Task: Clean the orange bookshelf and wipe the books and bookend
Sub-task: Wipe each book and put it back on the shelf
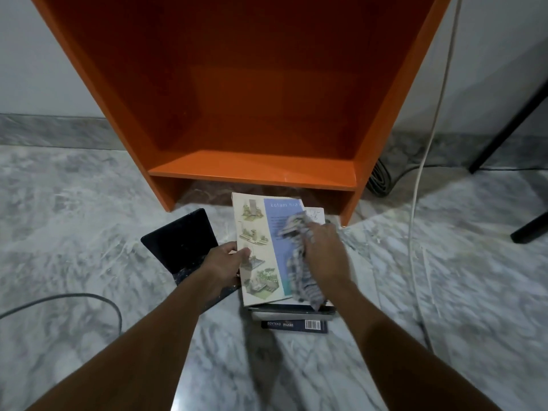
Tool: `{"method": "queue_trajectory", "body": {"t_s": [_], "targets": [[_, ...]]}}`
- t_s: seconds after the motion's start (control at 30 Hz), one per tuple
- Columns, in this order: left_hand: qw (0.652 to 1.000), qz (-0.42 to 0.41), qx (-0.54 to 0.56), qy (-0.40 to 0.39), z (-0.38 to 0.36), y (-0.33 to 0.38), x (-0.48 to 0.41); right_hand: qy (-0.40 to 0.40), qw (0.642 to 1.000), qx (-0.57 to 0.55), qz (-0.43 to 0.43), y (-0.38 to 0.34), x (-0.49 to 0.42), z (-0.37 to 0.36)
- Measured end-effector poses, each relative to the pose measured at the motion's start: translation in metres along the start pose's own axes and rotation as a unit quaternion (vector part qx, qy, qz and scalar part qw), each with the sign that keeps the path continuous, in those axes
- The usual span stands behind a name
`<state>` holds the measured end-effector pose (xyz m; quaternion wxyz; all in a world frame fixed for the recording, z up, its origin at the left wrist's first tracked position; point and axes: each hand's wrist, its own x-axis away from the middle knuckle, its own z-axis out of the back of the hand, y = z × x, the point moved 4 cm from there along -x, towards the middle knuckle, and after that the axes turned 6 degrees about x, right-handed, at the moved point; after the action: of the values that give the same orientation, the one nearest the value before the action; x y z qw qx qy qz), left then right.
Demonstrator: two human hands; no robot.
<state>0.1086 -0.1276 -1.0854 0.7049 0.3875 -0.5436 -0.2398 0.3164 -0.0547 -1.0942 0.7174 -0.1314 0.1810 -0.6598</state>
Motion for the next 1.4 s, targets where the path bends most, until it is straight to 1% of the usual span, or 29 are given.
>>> {"method": "queue_trajectory", "body": {"t_s": [0.03, 0.1, 0.17, 0.2, 0.27, 0.33, 0.37, 0.4, 0.43, 0.5, 0.6, 0.7, 0.73, 0.8, 0.83, 0.87, 0.93, 0.97, 1.0, 1.03, 1.07, 1.13, 1.2, 1.23, 1.3, 1.37, 1.4], "targets": [[1.0, -0.001, -0.004, -0.001, 0.0, 0.002, 0.001, 0.004, 0.999, -0.011, -0.046, 0.014, -0.007, 0.007], [1.0, 0.01, 0.0, -0.004, 0.001, 0.001, 0.001, 0.011, 0.993, -0.039, -0.107, 0.036, -0.013, 0.018], [1.0, 0.025, 0.011, -0.01, 0.002, -0.001, 0.0, 0.015, 0.988, -0.097, -0.117, 0.035, -0.01, 0.029], [0.999, 0.029, 0.017, -0.016, 0.002, -0.003, 0.001, 0.018, 0.99, -0.118, -0.079, 0.022, -0.008, 0.035], [0.998, 0.032, 0.023, -0.039, 0.0, -0.005, -0.001, -0.012, 0.992, -0.108, 0.07, -0.021, -0.003, 0.035], [0.998, 0.02, -0.008, -0.058, -0.002, -0.004, -0.002, -0.055, 0.969, -0.06, 0.234, -0.067, 0.005, 0.022], [0.998, 0.011, -0.03, -0.062, -0.003, -0.003, 0.0, -0.061, 0.954, -0.037, 0.291, -0.081, 0.009, 0.012], [0.997, -0.001, -0.049, -0.061, -0.002, -0.002, 0.001, -0.061, 0.947, -0.025, 0.313, -0.086, 0.008, 0.001], [0.996, -0.006, -0.059, -0.064, -0.002, -0.005, 0.0, -0.062, 0.951, -0.026, 0.303, -0.084, 0.004, -0.007], [0.995, -0.005, -0.054, -0.089, 0.0, -0.01, 0.002, -0.034, 0.969, -0.026, 0.242, -0.066, -0.009, -0.019], [0.993, -0.019, -0.055, -0.108, 0.004, -0.017, 0.0, 0.029, 0.994, 0.016, 0.1, -0.025, -0.036, -0.019], [0.993, -0.036, -0.056, -0.096, 0.006, -0.015, -0.002, 0.05, 0.995, 0.087, -0.02, 0.008, -0.056, 0.001], [0.993, -0.037, -0.057, -0.095, 0.006, -0.014, -0.003, 0.061, 0.994, 0.075, -0.047, 0.014, -0.059, 0.01], [0.993, -0.031, -0.054, -0.096, 0.006, -0.015, -0.005, 0.078, 0.994, -0.011, -0.073, 0.011, -0.051, 0.023], [0.994, -0.028, -0.049, -0.096, 0.006, -0.014, -0.005, 0.075, 0.995, -0.057, -0.046, -0.003, -0.041, 0.027], [0.994, -0.027, -0.052, -0.091, 0.006, -0.014, -0.006, 0.053, 0.995, -0.079, 0.011, -0.024, -0.029, 0.026], [0.994, -0.028, -0.07, -0.084, 0.005, -0.016, -0.011, -0.023, 0.985, -0.06, 0.161, -0.069, 0.0, 0.013], [0.994, -0.029, -0.077, -0.075, 0.005, -0.016, -0.012, -0.035, 0.972, -0.035, 0.229, -0.086, 0.015, 0.003], [0.994, -0.029, -0.08, -0.068, 0.005, -0.016, -0.012, -0.028, 0.965, -0.019, 0.258, -0.092, 0.025, -0.006], [0.995, -0.031, -0.075, -0.065, 0.006, -0.016, -0.012, -0.016, 0.968, -0.012, 0.251, -0.089, 0.028, -0.011], [0.995, -0.031, -0.069, -0.064, 0.007, -0.018, -0.01, -0.006, 0.978, -0.007, 0.208, -0.079, 0.026, -0.012], [0.997, -0.023, -0.041, -0.062, 0.009, -0.02, -0.007, 0.013, 0.995, 0.02, 0.099, -0.049, 0.017, -0.008], [0.998, -0.019, -0.011, -0.06, 0.011, -0.018, -0.005, 0.038, 0.999, 0.036, -0.005, -0.013, 0.004, 0.004], [0.998, -0.021, -0.006, -0.059, 0.012, -0.015, -0.005, 0.051, 0.997, 0.019, -0.051, 0.005, -0.002, 0.012], [0.998, -0.033, 0.005, -0.056, 0.014, -0.007, -0.006, 0.07, 0.987, -0.065, -0.129, 0.036, -0.006, 0.024], [0.997, -0.045, 0.013, -0.055, 0.016, 0.002, -0.004, 0.082, 0.96, -0.202, -0.177, 0.053, -0.002, 0.028], [0.997, -0.049, 0.018, -0.053, 0.018, 0.005, -0.003, 0.085, 0.945, -0.254, -0.19, 0.056, 0.002, 0.028]]}}
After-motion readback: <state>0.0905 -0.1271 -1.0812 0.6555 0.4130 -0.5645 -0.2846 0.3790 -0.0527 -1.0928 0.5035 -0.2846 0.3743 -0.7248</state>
